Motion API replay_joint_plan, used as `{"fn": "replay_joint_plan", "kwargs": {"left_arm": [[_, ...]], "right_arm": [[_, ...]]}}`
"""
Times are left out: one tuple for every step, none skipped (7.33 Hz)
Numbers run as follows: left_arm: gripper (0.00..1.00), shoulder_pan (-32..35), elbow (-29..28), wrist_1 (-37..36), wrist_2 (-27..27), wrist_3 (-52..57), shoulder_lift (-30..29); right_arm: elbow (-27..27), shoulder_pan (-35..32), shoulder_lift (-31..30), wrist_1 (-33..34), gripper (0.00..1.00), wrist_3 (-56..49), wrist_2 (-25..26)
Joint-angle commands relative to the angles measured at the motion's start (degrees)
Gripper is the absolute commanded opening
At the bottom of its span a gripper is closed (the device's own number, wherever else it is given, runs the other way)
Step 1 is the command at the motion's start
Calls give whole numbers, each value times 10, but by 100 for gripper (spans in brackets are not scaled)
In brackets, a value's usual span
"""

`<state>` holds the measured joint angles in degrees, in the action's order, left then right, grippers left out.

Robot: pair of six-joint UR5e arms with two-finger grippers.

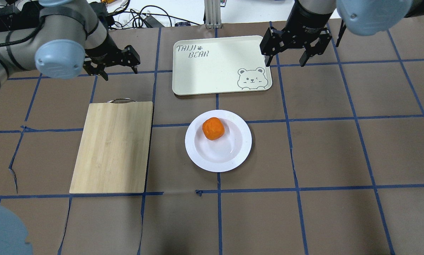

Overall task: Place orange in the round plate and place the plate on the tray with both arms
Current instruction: 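Release the orange onto the plate and raise the left gripper away, then lower the right gripper to the plate rim and grip it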

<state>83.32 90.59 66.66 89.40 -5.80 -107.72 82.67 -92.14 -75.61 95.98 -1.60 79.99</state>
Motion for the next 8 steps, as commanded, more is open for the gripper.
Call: {"fn": "replay_joint_plan", "kwargs": {"left_arm": [[100, -38, -1, 42, 38, 13, 27], [100, -38, 5, 47, 39, 13, 41], [100, -38, 5, 70, 39, 13, 55], [100, -40, 5, 73, 39, 13, 63], [100, -40, 5, 73, 40, 13, 64], [100, -40, 6, 73, 41, 13, 64], [100, -39, 7, 73, 40, 13, 65], [100, -39, 3, 73, 39, 12, 64]], "right_arm": [[82, -1, 20, 42, 100, 4, -43], [148, -1, 18, 81, 100, 7, -98], [208, -1, 18, 163, 100, 39, -105], [270, -5, 23, 252, 100, 61, -137], [320, -4, 28, 319, 100, 60, -167], [344, -4, 43, 365, 100, 63, -169], [348, -5, 58, 377, 100, 85, -171], [348, -8, 59, 381, 100, 112, -171]]}}
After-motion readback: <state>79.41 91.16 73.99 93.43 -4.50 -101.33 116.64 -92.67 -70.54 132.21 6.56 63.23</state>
